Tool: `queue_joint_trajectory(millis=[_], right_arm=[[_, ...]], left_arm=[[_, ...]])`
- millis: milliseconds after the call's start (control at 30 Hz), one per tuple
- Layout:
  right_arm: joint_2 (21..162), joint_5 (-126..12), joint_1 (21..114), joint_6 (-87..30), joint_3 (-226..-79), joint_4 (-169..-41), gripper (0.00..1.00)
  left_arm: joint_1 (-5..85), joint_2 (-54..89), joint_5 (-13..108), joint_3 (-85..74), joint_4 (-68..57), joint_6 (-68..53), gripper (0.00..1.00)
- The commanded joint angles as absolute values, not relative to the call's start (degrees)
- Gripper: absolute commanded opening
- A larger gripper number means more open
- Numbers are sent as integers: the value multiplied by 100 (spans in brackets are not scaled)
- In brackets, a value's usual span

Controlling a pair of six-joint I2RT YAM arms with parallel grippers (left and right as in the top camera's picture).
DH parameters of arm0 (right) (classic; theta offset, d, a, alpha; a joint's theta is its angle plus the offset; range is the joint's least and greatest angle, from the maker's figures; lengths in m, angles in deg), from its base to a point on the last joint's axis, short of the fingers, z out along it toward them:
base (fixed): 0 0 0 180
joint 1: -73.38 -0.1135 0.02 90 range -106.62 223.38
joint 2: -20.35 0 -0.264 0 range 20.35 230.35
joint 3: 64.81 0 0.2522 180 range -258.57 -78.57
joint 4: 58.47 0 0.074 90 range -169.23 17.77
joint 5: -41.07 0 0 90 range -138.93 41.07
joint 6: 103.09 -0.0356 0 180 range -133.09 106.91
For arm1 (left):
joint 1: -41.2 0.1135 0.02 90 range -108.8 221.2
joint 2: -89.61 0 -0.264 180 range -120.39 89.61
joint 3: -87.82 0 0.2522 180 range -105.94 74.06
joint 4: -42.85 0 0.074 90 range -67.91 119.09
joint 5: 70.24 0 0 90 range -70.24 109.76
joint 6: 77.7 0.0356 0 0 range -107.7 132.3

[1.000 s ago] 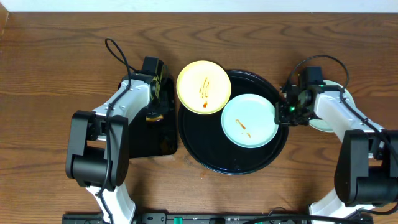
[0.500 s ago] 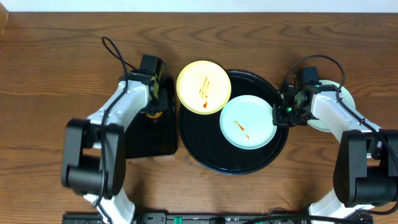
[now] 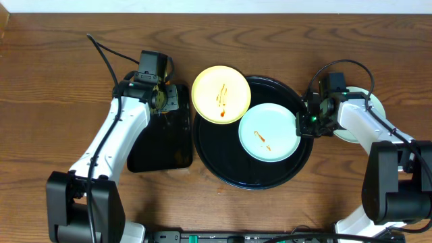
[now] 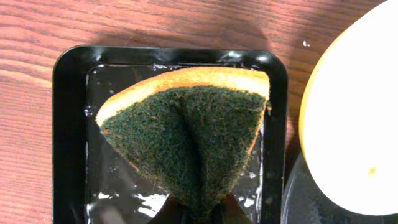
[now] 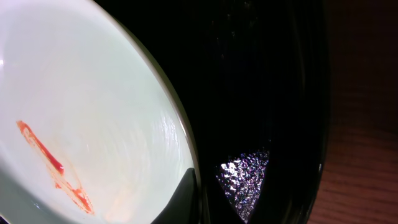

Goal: Clean dirty plates on tray and stack at the side
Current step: 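Lift the sponge from the small tray and move it over the plate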

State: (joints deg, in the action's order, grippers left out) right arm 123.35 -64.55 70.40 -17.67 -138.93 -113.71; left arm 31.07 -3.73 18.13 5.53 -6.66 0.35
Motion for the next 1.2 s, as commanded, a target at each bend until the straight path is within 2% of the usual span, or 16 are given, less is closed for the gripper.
queue_joint_trajectory(millis=[0, 633, 867, 1167], right_arm=[[12193, -6396, 6996, -1839, -13956, -11390, 1], [12193, -6396, 6996, -1837, -13956, -11403, 1], [12193, -6396, 6996, -1837, -13956, -11395, 1], [12193, -6396, 6996, -1837, -13956, -11384, 1]], left_arm=[[3133, -194, 1787, 570, -644, -24, 7], [3131, 958, 1761, 570, -290, -22, 7], [3127, 956, 1768, 570, -336, -57, 8], [3120, 182, 1958, 570, -952, -1178, 7]])
